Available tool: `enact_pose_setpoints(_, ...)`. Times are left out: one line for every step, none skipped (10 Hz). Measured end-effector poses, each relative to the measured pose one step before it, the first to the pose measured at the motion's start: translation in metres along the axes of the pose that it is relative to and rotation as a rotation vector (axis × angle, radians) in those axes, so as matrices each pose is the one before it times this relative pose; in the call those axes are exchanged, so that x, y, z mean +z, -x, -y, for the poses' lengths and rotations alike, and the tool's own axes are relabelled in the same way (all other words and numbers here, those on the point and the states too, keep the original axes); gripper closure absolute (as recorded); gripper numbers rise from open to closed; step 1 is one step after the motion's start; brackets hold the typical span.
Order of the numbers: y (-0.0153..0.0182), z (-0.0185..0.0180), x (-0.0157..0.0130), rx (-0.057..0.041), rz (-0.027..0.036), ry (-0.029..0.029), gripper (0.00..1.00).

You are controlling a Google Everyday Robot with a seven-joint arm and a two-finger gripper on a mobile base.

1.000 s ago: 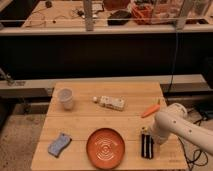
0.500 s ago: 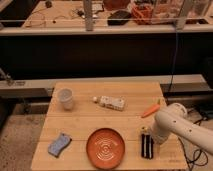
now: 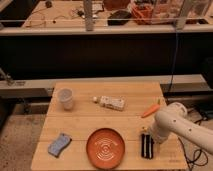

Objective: Place the eraser on the white sponge

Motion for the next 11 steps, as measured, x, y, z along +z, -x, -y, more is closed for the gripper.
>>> enact_pose_setpoints(0.00033, 0.00037, -0.00051, -0.00632, -0.00036, 0.00171, 0.2)
enact_pose_setpoints(-0.0002, 0.00056, -0.00099, -0.00452, -0.00194, 0.00017, 0.2)
enact_pose_setpoints(0.00057, 0.00045, -0.00007, -0.00668, -0.0002, 0.00179, 0.2)
enact_pose_setpoints(0.00025, 0.00032, -0.00042, -0.00955, -0.00253, 0.00223, 0.2)
enact_pose_setpoints(0.00025, 0.00004, 0.00008, -0.00633, -0.00091, 0.00154, 0.2)
enact_pose_setpoints(0.00043, 0.00056, 0.00004, -0.00257, 0.00029, 0.00075, 0.2)
enact_pose_setpoints(0.00023, -0.00026, -0.00035, -0.00745, -0.00159, 0.00301, 0.2)
enact_pose_setpoints(0.00043, 0.00004, 0.00001, -0.00624, -0.00052, 0.00187, 0.2)
enact_pose_setpoints(0.00016, 0.00067, -0.00044, -0.00988, -0.00317, 0.00289, 0.2)
enact_pose_setpoints(0.00076, 0.00086, -0.00027, -0.00555, 0.00003, 0.00094, 0.2)
enact_pose_setpoints(0.00055, 0.00067, -0.00046, -0.00522, -0.00045, 0.00145, 0.2)
